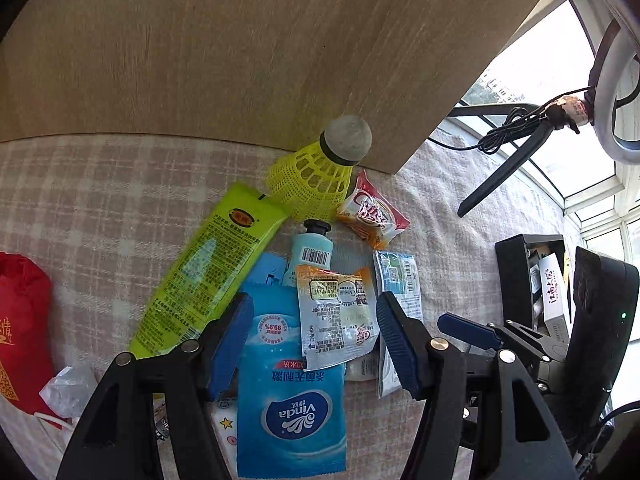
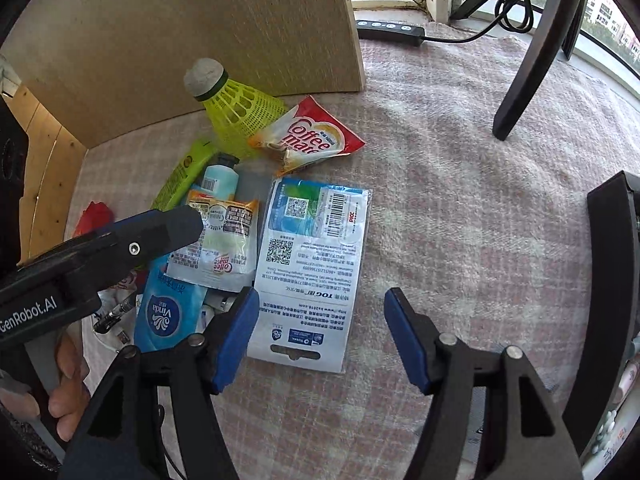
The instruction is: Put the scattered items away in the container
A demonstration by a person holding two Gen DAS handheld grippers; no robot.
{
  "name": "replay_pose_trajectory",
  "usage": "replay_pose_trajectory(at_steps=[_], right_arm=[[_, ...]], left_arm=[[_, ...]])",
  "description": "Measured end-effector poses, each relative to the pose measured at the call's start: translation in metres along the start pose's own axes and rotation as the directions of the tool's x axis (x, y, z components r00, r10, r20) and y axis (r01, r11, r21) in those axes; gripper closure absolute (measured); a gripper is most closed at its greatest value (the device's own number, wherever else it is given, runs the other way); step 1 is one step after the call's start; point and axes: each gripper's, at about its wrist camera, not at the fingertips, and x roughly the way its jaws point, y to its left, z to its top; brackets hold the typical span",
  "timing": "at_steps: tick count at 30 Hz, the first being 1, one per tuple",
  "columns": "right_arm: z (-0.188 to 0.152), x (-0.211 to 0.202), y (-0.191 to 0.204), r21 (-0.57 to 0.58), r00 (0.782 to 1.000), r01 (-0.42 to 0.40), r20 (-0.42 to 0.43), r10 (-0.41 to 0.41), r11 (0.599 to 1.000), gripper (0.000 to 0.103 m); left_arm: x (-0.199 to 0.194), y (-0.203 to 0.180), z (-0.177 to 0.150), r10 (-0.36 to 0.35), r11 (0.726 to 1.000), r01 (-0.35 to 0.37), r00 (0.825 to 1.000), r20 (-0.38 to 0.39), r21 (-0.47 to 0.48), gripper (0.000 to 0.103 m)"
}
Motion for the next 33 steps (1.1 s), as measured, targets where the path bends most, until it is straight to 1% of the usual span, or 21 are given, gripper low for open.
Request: replay_pose_trajectory(at_steps=[2,5,8,10,12,13,14,17,19,24,27,33], right_arm=[[0.001,0.004,0.003,-0.004,1.000,-0.003,-0.014,0.003,1.000,0.039],[0.000,0.006,0.011,-0.032,1.000,0.022,-0.013,-0.022,0.999,0.032],[0.000,0.008,0.019,-0.068,0.999,0.041,-0.006,-0.041,0.997,0.031],[-0.002,0.008,0.022,-0.089,0.999,0.054,-0.005,-0.054,0.995,0.031],[-0.003,0.006,0.022,-0.101,0.998,0.068,-0.003,-0.069,0.993,0.036],[-0.004,0.005,0.021,-0.102,0.997,0.076,-0.001,-0.076,0.992,0.043],[-0.004,0.003,0.019,-0.097,0.998,0.068,-0.003,-0.069,0.993,0.044],[-0.006,-0.001,0.009,-0.066,1.000,0.017,-0.009,-0.017,0.998,0.046],[-0.007,-0.004,0.003,-0.043,1.000,-0.020,-0.015,0.020,0.999,0.047],[-0.015,-0.013,-0.016,0.023,0.995,-0.097,-0.009,0.098,0.995,0.047],[-0.020,-0.020,-0.028,0.067,0.989,-0.146,0.002,0.146,0.987,0.047],[-0.027,-0.043,-0.044,0.091,0.983,-0.181,0.043,0.178,0.979,0.047]], left_arm=[[0.003,-0.002,0.000,-0.014,1.000,0.014,1.000,-0.007,-0.001,0.042],[0.006,-0.005,0.000,-0.019,1.000,0.019,1.000,-0.009,0.000,0.043],[0.008,-0.005,0.001,-0.031,0.999,0.031,0.999,-0.020,-0.010,0.056],[0.010,-0.006,0.000,-0.028,1.000,0.028,0.999,-0.023,-0.011,0.068],[0.010,-0.006,-0.001,-0.025,1.000,0.025,0.999,-0.026,-0.009,0.077],[0.010,-0.006,-0.001,-0.025,1.000,0.025,0.999,-0.026,-0.009,0.081],[0.010,-0.006,-0.002,-0.026,1.000,0.025,0.999,-0.024,-0.010,0.084],[0.005,-0.004,-0.003,-0.034,0.999,0.033,0.999,-0.012,-0.018,0.085],[0.000,-0.005,-0.004,-0.035,0.999,0.035,0.999,-0.001,-0.017,0.089],[-0.013,-0.008,-0.004,-0.039,0.999,0.039,0.999,0.024,-0.005,0.095],[-0.021,-0.007,-0.005,-0.037,0.999,0.037,0.998,0.044,-0.005,0.097],[-0.030,-0.009,-0.009,-0.040,0.999,0.039,0.997,0.061,0.009,0.098]])
